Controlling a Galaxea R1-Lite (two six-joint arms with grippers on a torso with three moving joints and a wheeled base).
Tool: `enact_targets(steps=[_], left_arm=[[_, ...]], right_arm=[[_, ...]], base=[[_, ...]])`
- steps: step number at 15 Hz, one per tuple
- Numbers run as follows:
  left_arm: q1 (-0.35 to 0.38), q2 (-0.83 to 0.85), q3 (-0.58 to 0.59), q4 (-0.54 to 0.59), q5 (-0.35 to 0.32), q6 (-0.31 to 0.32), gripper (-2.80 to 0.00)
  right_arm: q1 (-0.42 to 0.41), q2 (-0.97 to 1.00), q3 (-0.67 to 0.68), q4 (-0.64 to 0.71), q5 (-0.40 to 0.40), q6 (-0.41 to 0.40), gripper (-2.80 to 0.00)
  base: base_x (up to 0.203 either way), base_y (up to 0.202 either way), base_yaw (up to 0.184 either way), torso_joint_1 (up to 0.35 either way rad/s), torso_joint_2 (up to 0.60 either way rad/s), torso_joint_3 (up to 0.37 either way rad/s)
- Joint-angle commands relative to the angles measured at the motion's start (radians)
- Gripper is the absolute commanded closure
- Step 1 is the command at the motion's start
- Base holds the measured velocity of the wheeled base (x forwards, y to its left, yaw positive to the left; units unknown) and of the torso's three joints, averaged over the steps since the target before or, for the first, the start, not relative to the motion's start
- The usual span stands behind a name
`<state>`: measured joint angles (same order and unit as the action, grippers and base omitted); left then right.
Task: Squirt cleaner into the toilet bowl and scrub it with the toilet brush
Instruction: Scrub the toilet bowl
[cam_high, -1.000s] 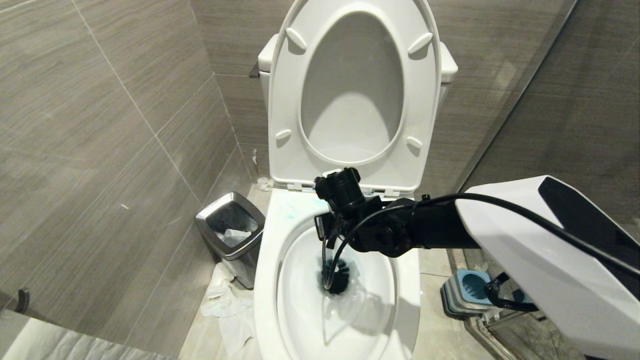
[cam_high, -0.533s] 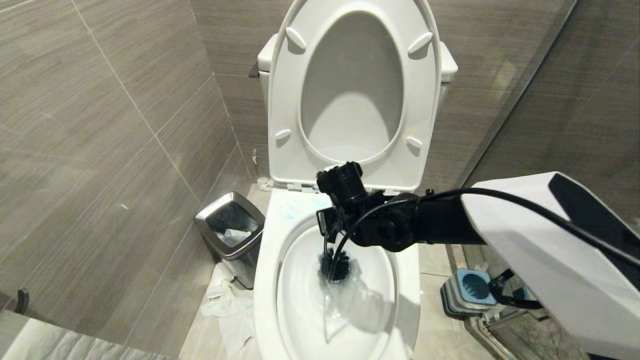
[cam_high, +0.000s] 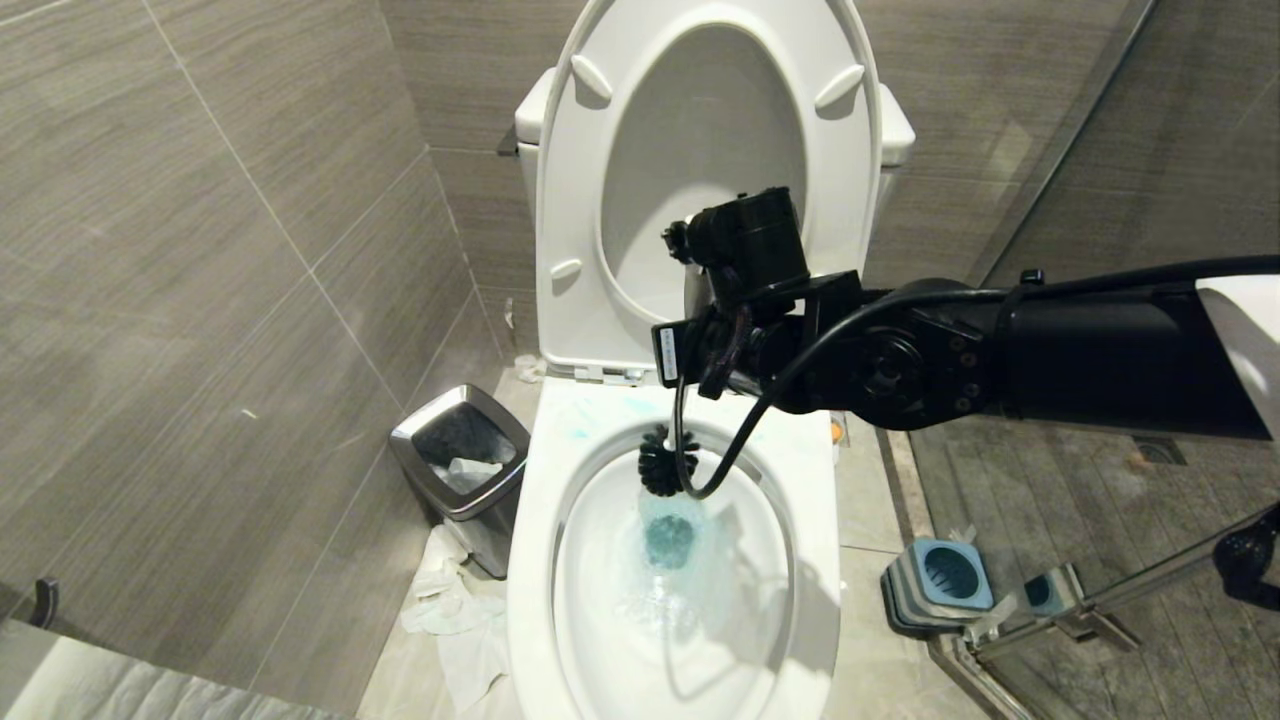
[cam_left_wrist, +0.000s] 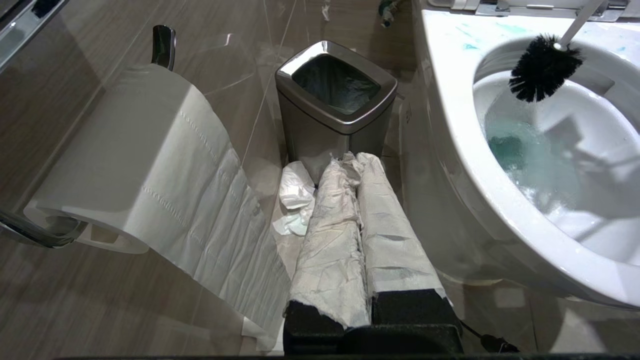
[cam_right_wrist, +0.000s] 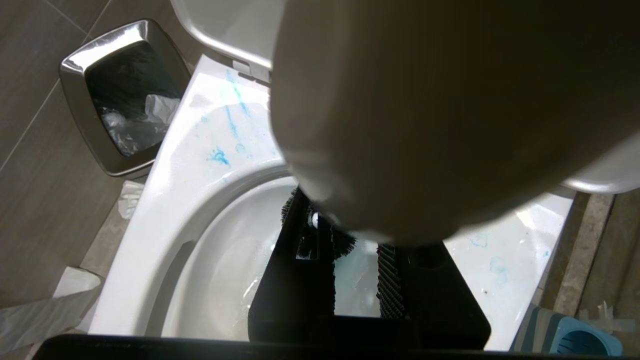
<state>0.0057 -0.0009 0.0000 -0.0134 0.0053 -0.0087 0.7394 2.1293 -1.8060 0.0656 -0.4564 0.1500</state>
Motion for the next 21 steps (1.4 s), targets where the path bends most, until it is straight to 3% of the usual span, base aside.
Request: enact_targets(steps=[1, 10, 21], left_arm=[[0.0, 0.001, 0.008, 0.0, 0.001, -0.001, 0.0], [0.0, 0.0, 0.008, 0.0, 0.001, 0.0, 0.0], [0.0, -0.001, 0.008, 0.0, 0.001, 0.001, 0.0]], right_arm=[[0.0, 0.033, -0.006, -0.007, -0.002, 0.002, 0.0], [-0.003, 0.294, -0.004, -0.04, -0.022, 0.003, 0.0], [0.025, -0.027, 0.014, 0.028, -0.026, -0.047, 0.0]], base=[[0.0, 0.0, 0.0, 0.0, 0.0, 0.0], [0.0, 0.0, 0.0, 0.0, 0.0, 0.0], [0.0, 0.0, 0.0, 0.0, 0.0, 0.0]])
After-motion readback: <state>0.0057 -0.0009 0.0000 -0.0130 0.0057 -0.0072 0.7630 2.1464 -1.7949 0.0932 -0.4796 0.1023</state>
